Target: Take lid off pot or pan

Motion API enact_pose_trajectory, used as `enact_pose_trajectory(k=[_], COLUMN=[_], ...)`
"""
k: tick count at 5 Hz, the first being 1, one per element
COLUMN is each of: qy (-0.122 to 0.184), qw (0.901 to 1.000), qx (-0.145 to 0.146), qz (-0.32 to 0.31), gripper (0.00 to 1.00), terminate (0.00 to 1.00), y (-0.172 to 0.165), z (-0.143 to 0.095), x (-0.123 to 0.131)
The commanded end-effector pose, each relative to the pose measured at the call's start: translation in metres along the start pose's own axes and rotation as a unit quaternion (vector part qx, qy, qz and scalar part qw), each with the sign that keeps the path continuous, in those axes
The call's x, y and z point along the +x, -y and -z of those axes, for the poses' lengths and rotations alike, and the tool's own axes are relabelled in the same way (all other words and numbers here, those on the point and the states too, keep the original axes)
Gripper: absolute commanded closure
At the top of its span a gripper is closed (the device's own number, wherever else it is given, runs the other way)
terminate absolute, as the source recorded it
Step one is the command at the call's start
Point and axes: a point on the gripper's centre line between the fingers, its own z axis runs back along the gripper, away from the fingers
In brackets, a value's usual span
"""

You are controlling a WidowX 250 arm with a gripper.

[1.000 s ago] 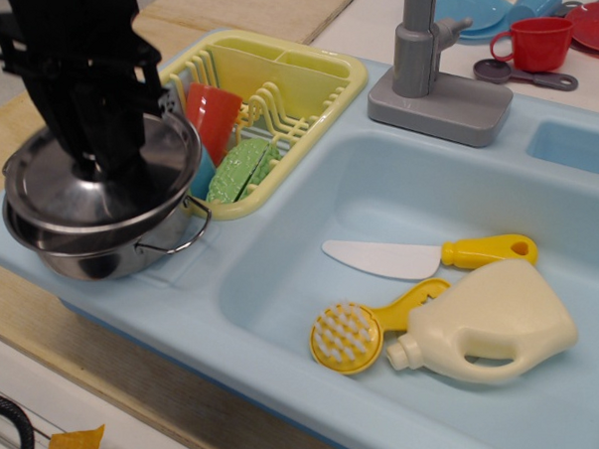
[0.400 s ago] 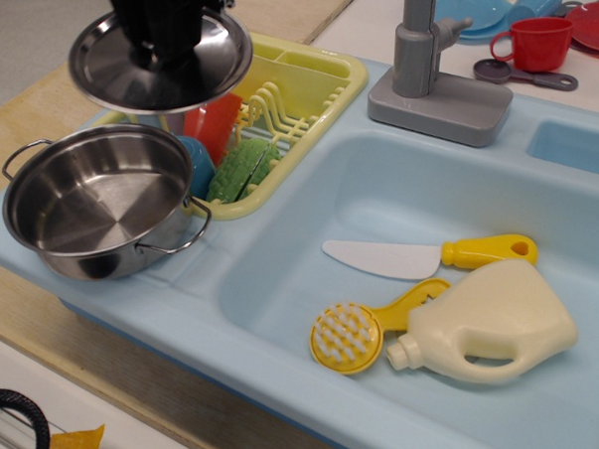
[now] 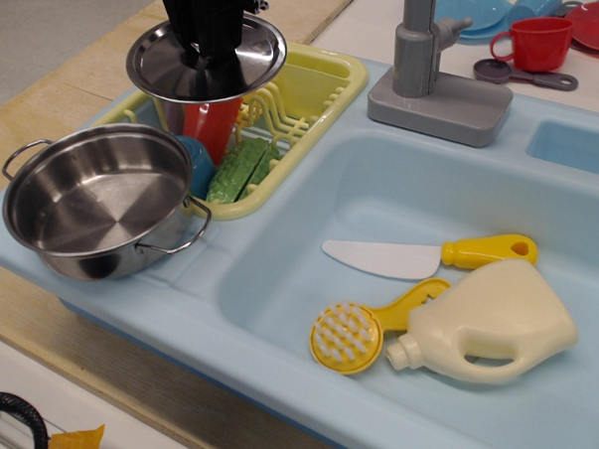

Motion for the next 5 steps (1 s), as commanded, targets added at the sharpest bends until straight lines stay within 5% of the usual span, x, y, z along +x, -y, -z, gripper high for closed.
enact_pose_trajectory(k=[1,2,4,5], qy=[0.018,0.005,0.005,0.005], qw=[0.9998,0.9995,0.9995,0.9995], qx=[-0.005,-0.022,-0.022,-0.022], qz=[-0.001,0.023,0.023,0.023], gripper=[1.00,0.00,0.00,0.00], terminate=[0.00,0.00,0.00,1.00], y=[-0.0107,-0.0131,-0.0131,-0.0131], z=[0.0011,0.0072,0.0072,0.0072], x=[0.0043,0.0077,0.0077,0.0077])
